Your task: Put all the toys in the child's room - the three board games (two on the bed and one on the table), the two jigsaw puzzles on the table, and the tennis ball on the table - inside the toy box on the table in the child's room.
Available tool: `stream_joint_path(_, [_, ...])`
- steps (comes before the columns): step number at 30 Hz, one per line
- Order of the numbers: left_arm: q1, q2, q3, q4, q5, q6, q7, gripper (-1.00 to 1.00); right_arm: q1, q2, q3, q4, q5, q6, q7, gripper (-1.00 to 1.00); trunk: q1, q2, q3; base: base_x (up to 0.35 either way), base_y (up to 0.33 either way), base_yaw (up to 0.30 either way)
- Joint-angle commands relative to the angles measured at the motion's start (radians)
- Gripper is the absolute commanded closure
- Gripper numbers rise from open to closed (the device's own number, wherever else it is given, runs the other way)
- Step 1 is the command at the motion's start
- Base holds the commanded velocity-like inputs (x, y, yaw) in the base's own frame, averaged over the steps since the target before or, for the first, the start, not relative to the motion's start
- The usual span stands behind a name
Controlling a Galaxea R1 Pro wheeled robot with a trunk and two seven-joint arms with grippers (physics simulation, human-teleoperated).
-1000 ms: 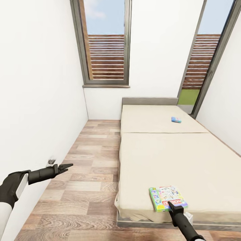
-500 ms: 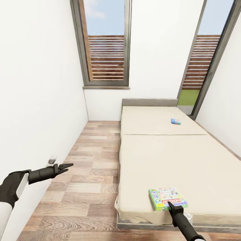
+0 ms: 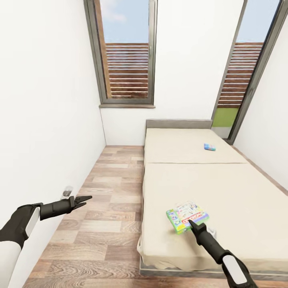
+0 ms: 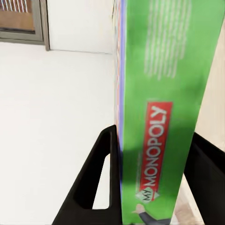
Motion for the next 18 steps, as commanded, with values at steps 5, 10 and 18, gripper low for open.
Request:
stream_joint_path(5, [0.000,0.001,0.001,-0.001,0.003,0.006,-0.004,-1.00,-0.001,0.008,0.048,-0.067,0.003,0.018,0.000,1.00,-0.019,0.035,0.015,0.000,0.000,0.000])
stream_joint_path(10, [0.000,0.000,0.002,-0.001,0.003,0.006,-0.004,-1.00,-0.001,-0.002,0.115,-0.084,0.006,0.018,-0.001,1.00,-0.038,0.070,0.030,0.000,0.000,0.000])
stream_joint_path(18, [0.000,0.000,0.002,-0.001,0.003,0.006,-0.004,-1.00,-0.001,-0.006,0.154,-0.147,0.006,0.042,-0.021,1.00,-0.069,0.126,0.056,0.000,0.000,0.000])
